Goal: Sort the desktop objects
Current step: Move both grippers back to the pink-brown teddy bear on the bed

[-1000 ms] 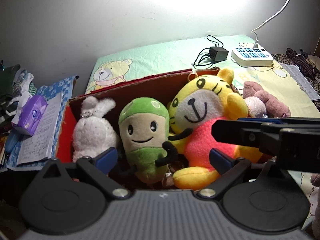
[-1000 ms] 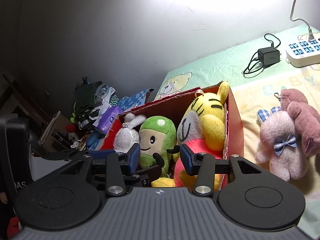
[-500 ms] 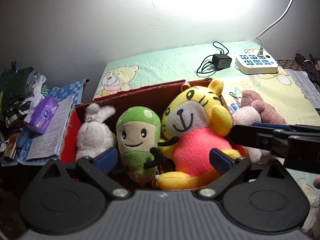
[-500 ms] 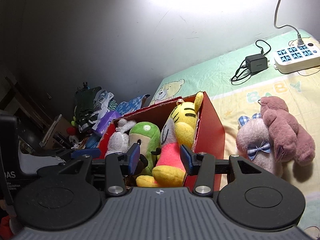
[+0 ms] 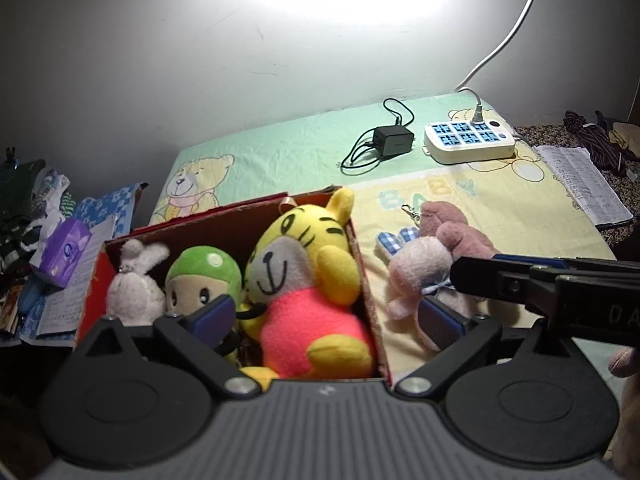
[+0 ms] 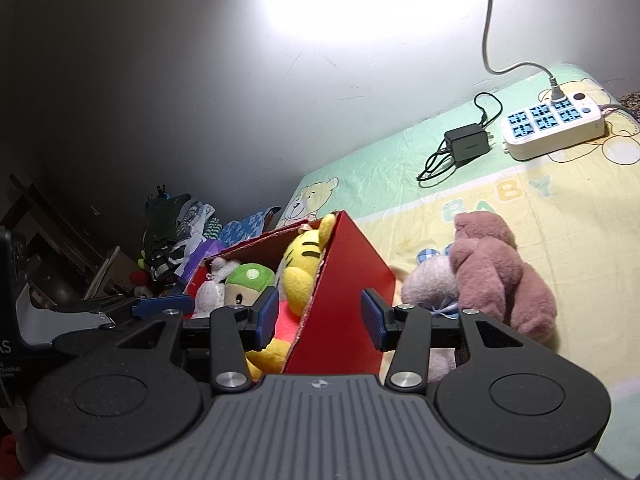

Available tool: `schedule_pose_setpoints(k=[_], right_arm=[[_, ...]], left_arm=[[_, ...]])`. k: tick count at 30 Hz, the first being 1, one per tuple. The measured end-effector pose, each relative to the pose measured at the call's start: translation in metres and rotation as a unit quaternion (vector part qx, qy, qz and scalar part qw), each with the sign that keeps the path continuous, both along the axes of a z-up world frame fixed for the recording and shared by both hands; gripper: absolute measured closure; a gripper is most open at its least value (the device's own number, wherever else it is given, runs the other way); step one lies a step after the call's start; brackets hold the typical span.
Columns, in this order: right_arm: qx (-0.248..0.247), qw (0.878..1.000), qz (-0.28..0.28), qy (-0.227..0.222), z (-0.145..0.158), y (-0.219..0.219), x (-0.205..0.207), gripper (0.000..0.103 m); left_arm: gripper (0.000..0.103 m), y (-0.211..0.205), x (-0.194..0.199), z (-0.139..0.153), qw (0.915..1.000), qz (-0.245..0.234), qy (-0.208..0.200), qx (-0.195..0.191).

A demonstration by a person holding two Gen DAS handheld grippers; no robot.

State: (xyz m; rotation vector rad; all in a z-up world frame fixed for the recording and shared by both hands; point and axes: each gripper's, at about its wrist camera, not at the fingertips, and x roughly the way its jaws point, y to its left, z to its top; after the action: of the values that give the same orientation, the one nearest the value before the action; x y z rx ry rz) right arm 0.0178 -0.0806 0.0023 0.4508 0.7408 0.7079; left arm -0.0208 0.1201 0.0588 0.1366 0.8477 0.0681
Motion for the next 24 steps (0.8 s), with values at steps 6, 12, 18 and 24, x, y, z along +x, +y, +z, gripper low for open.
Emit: schedule_pose_setpoints(k=[6, 12, 18, 24], right_arm=[[-0.006, 1.000, -0.023, 0.015, -0.010, -0.035, 0.006, 0.054], [-0.021, 0.998, -0.049, 0.037, -0.026, -0.068, 0.013, 0.051], [-0.017, 0.995, -0.070, 0.067, -0.043, -0.094, 0.027, 0.051], [0.017, 0.986, -0.097, 0.133, -0.073, -0.113, 0.057, 0.051]], left_arm=[[0.004, -0.037, 0.005, -0.005, 0.9995, -0.029, -0.003, -0.009], [0.004, -0.071, 0.009, -0.022, 0.9970, -0.071, 0.003, -0.030], [0.007, -0.088, 0.023, -0.040, 0.9925, -0.096, 0.007, -0.075], [0.008, -0.084, 0.057, -0.056, 0.9881, -0.085, 0.025, -0.126]])
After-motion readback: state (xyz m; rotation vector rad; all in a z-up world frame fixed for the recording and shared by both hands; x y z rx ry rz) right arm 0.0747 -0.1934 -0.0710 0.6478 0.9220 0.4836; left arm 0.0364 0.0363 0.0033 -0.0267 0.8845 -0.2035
